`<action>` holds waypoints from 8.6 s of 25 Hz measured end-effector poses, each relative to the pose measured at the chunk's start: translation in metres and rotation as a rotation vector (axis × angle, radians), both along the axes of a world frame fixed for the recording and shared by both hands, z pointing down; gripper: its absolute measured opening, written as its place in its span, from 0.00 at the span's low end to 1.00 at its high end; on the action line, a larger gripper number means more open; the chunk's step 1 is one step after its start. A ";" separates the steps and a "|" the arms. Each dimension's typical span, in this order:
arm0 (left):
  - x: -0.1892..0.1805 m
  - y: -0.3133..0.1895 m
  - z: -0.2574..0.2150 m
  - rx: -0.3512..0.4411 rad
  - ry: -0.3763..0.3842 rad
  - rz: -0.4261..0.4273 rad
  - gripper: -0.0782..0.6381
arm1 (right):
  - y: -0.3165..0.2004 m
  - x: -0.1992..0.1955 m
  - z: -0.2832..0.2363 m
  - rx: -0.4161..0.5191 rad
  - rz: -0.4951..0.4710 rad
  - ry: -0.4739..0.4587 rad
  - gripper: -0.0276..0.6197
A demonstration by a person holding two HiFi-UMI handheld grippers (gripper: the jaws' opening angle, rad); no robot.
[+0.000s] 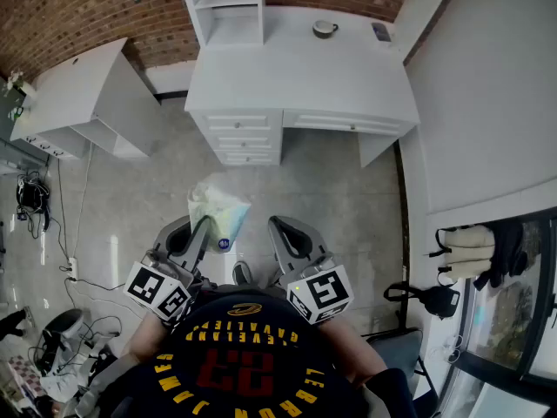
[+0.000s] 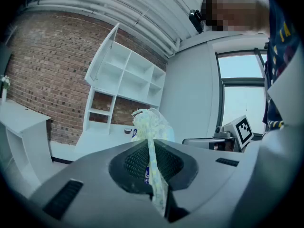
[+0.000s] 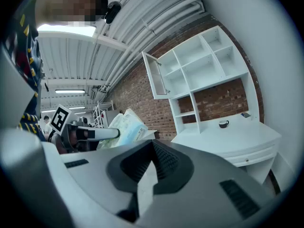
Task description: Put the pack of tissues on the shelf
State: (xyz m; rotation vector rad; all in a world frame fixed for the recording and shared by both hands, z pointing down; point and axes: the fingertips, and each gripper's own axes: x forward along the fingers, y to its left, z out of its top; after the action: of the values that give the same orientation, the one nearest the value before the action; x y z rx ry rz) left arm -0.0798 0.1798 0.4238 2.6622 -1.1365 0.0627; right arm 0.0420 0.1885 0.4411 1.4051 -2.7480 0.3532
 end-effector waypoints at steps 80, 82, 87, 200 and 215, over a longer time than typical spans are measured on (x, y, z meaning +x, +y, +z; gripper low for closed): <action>-0.037 -0.281 0.012 0.000 0.041 -0.072 0.13 | -0.281 0.006 0.000 -0.050 0.061 0.043 0.03; -0.037 -0.291 0.014 -0.003 0.037 -0.081 0.13 | -0.293 0.007 0.004 -0.056 0.054 0.045 0.04; -0.036 -0.327 0.014 0.000 0.031 -0.128 0.13 | -0.336 0.009 0.006 -0.043 0.009 0.029 0.04; -0.010 -0.826 -0.040 0.323 -0.569 -0.251 0.38 | -0.707 -0.014 -0.014 -0.014 -0.116 0.152 0.04; -0.013 -0.691 -0.070 0.386 -0.320 -0.273 0.38 | -0.684 -0.049 -0.026 0.040 -0.194 0.167 0.04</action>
State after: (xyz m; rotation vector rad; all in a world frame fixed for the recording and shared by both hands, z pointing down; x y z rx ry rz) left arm -0.0924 -0.5112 0.3537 2.8614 -1.7651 0.2510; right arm -0.0070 -0.4953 0.4147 1.1057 -2.7358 0.1651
